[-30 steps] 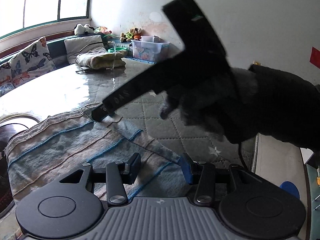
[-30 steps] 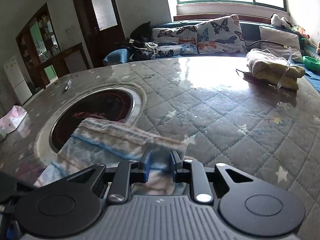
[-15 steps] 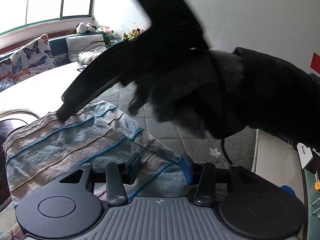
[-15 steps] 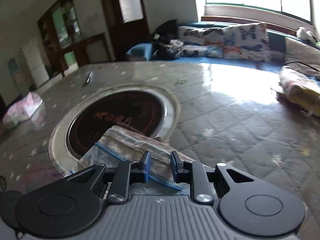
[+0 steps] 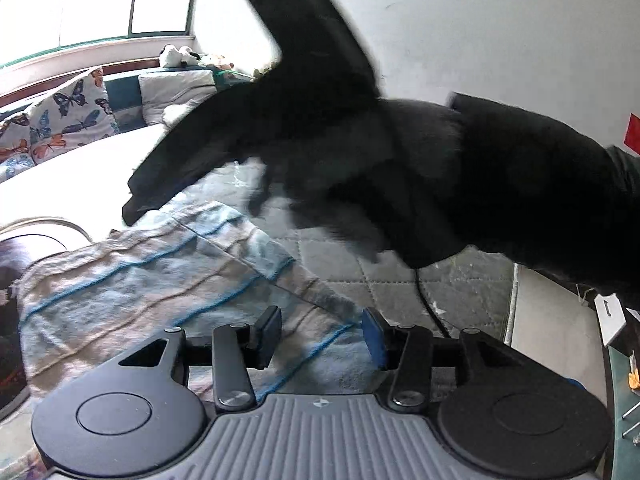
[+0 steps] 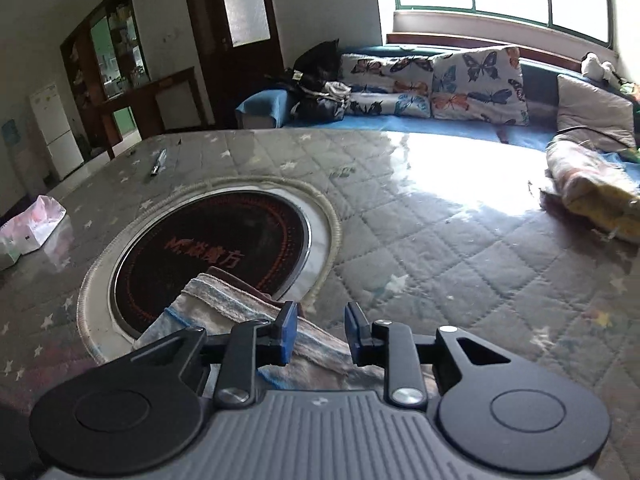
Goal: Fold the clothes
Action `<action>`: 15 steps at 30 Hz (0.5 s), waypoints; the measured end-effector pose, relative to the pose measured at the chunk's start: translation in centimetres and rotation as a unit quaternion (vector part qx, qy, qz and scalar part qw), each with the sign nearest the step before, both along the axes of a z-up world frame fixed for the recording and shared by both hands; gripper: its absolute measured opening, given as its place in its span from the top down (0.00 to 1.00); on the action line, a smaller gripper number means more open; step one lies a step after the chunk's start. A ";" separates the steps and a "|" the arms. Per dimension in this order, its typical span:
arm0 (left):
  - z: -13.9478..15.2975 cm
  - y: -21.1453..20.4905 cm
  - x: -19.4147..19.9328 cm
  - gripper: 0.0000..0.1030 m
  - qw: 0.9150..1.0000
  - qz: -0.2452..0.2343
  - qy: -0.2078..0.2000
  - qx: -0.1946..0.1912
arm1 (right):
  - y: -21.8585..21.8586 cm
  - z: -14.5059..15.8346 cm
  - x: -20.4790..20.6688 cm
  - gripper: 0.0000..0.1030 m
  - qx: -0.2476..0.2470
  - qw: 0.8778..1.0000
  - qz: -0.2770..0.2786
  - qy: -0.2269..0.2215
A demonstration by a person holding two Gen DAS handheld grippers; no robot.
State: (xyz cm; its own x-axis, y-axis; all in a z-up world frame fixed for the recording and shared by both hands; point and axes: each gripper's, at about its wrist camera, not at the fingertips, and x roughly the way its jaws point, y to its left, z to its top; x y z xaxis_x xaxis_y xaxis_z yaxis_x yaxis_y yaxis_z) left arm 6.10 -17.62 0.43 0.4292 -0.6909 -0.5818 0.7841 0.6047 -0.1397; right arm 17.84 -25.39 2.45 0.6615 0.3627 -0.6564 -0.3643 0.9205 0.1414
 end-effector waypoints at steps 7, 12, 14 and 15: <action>1.8 3.4 2.5 0.52 0.998 0.066 -0.016 -0.007 | -2.1 0.3 -2.6 0.75 0.011 1.000 -0.023 0.000; 2.1 5.3 6.7 0.53 0.991 0.133 0.008 -0.016 | -2.6 -0.8 -3.5 0.75 0.020 0.999 -0.031 0.011; 2.2 5.7 7.9 0.54 0.989 0.148 0.013 -0.015 | -2.6 -1.0 -3.6 0.74 0.024 0.999 -0.032 0.012; 2.2 5.9 8.5 0.54 0.988 0.155 0.016 -0.014 | -2.6 -1.0 -3.5 0.74 0.025 0.999 -0.032 0.011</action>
State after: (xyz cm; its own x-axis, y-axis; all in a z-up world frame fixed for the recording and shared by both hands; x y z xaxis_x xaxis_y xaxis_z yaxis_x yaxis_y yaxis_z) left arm 14.61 -11.77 2.62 0.6037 -0.5458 -0.5811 0.5573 0.8101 -0.1820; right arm 14.31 -27.99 1.41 0.6692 0.3533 -0.6537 -0.3016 0.9332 0.1955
